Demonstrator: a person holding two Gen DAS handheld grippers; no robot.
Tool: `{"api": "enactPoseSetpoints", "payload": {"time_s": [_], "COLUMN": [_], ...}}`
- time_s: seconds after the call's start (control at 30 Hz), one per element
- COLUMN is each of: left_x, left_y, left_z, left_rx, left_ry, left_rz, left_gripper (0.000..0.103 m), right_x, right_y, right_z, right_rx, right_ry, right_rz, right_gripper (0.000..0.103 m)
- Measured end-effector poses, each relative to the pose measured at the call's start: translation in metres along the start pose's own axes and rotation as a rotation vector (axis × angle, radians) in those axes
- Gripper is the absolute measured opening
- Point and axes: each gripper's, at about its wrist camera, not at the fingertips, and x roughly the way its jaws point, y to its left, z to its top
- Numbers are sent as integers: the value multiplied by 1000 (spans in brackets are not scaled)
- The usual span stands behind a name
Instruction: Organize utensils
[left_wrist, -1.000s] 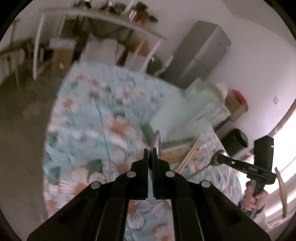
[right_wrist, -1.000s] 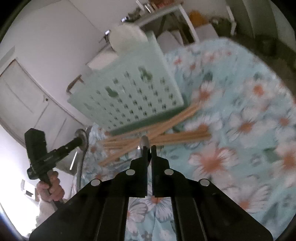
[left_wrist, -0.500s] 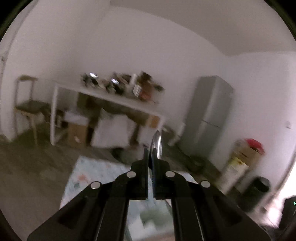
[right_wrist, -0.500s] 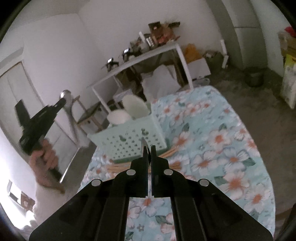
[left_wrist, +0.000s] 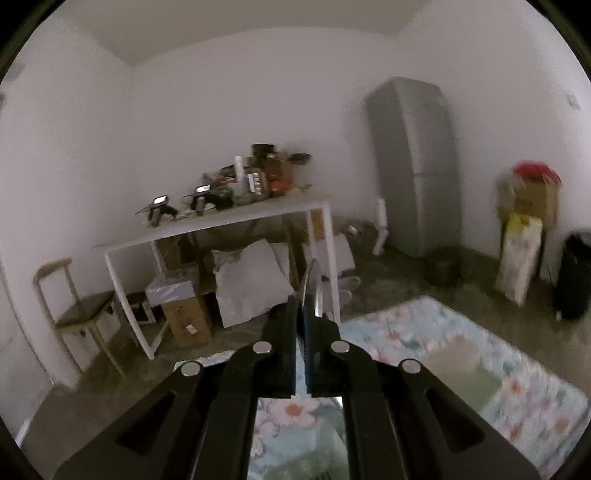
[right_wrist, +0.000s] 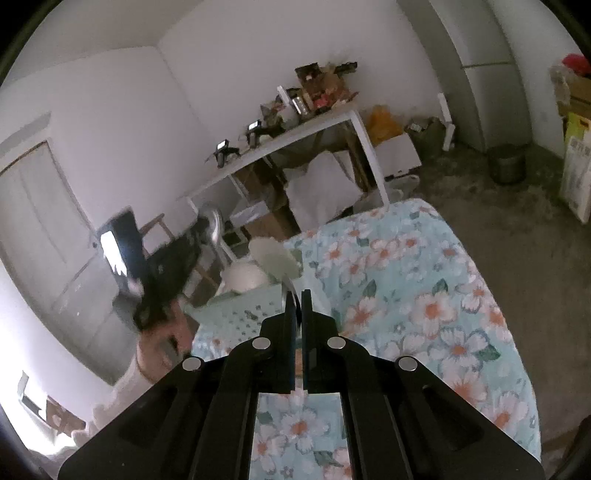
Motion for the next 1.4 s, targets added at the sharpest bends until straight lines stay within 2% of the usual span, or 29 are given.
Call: {"api": "enactPoseSetpoints", "payload": {"time_s": [0.1,0.27,0.43,0.57,0.6,0.7,0.73,0.8,0.9,1.0,1.03,1.07,1.1,1.3,1.4], "left_x": [-9,-9,-13,-22,-25,-27,-22,-7,20,50,56,63,65,36,26], "left_y": [-2,5,6,20,25,38,40,39,29,14,12,9,7,1,-5], "left_z": [-10,-19,-30,-30,-29,-21,-17,-4,16,28,29,29,30,32,25], "left_rx": [42,23,35,-42,-61,-105,-101,-99,-74,-22,-20,-20,-10,66,114], "left_ry": [7,104,138,133,131,114,125,161,213,278,285,305,301,126,96], "left_rz": [-84,-223,-232,-284,-290,-303,-314,-358,-372,-322,-307,-307,-277,-138,-117], "left_gripper": [6,9,9,9,12,46,47,47,47,45,23,7,8,6,6], "right_x": [1,7,15,17,16,16,16,15,14,13,13,13,13,13,15], "right_y": [1,11,20,24,23,22,22,20,17,15,14,12,11,3,1], "right_z": [9,24,38,40,39,38,38,38,38,39,40,40,40,36,34], "right_rx": [-5,-24,-36,-46,-48,-50,-46,-43,-42,-45,-44,-43,-42,-28,-20], "right_ry": [-25,-54,-59,-59,-58,-57,-57,-53,-50,-46,-45,-44,-43,-36,-27], "right_rz": [-1,7,16,16,17,13,13,15,13,8,7,6,5,7,16], "right_gripper": [1,1,1,1,1,1,1,2,2,2,2,2,2,3,3]}}
